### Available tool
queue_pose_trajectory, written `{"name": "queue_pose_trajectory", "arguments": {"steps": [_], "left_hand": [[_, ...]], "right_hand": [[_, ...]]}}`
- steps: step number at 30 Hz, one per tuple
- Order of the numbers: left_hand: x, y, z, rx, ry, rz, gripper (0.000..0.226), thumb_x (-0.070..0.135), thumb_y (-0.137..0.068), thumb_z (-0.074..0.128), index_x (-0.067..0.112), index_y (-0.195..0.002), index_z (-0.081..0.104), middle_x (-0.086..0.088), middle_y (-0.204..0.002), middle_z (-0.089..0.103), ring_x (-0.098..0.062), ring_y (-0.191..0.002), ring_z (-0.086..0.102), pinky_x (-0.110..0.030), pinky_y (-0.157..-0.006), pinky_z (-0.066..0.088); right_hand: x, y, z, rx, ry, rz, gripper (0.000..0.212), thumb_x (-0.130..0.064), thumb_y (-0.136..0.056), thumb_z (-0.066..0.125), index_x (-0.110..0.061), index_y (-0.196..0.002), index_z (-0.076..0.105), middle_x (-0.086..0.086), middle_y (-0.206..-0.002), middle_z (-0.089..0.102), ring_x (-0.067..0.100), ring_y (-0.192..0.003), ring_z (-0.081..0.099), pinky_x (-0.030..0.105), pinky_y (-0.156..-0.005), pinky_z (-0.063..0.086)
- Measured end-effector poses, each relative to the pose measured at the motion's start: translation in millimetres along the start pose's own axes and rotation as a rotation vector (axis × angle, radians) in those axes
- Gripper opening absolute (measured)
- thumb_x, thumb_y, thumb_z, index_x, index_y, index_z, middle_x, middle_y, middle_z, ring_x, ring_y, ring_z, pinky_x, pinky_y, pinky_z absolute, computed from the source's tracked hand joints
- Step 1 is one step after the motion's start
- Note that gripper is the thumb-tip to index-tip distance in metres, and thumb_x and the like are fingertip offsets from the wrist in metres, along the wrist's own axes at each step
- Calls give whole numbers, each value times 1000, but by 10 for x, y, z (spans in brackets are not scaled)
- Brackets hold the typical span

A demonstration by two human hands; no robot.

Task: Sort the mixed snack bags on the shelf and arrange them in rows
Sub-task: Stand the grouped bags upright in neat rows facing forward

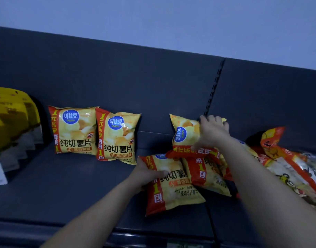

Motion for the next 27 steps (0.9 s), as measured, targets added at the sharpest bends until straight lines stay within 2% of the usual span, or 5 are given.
{"name": "queue_pose_trajectory", "arguments": {"steps": [4,13,20,24,27], "left_hand": [[14,22,8,15,76,78,101,17,-66,88,14,-141,20,0,-110,60,-11,-87,60,-25,-56,48],[79,310,-177,64,18,323,93,10,-67,86,28,-134,25,6,-106,59,-12,-96,61,-26,-73,51],[177,737,-795,136,62,461,89,3,-69,83,44,-122,26,11,-103,63,-6,-91,64,-28,-74,54],[140,870,-1405,250,110,479,114,2,-66,84,41,-148,16,12,-112,60,-15,-102,63,-46,-89,53],[75,903,-1846,351,144,493,114,-4,-65,82,36,-149,17,13,-108,61,-13,-98,65,-38,-76,56]], "right_hand": [[-32,17,-105,-22,117,-16,99,-76,-55,74,-19,-132,49,8,-136,41,29,-132,30,48,-110,25],[-59,184,-256,70,-105,-9,76,-72,-58,75,-21,-108,47,-6,-98,61,20,-93,56,39,-87,32],[-409,673,-384,370,-905,62,70,-67,-58,78,-26,-107,49,-13,-96,60,19,-97,60,50,-94,48],[-889,868,-246,402,-1232,53,69,-58,-58,84,-28,-110,50,-14,-99,61,13,-98,62,47,-88,53],[-1302,967,-91,345,-1379,4,71,-54,-57,86,-29,-113,51,-13,-102,65,9,-95,64,44,-84,56]]}}
Point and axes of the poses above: each hand's wrist, its own y-axis away from the middle knuckle, its own z-axis out of the palm, x = y × z, the point moved 2 cm from there along -y, towards the middle knuckle
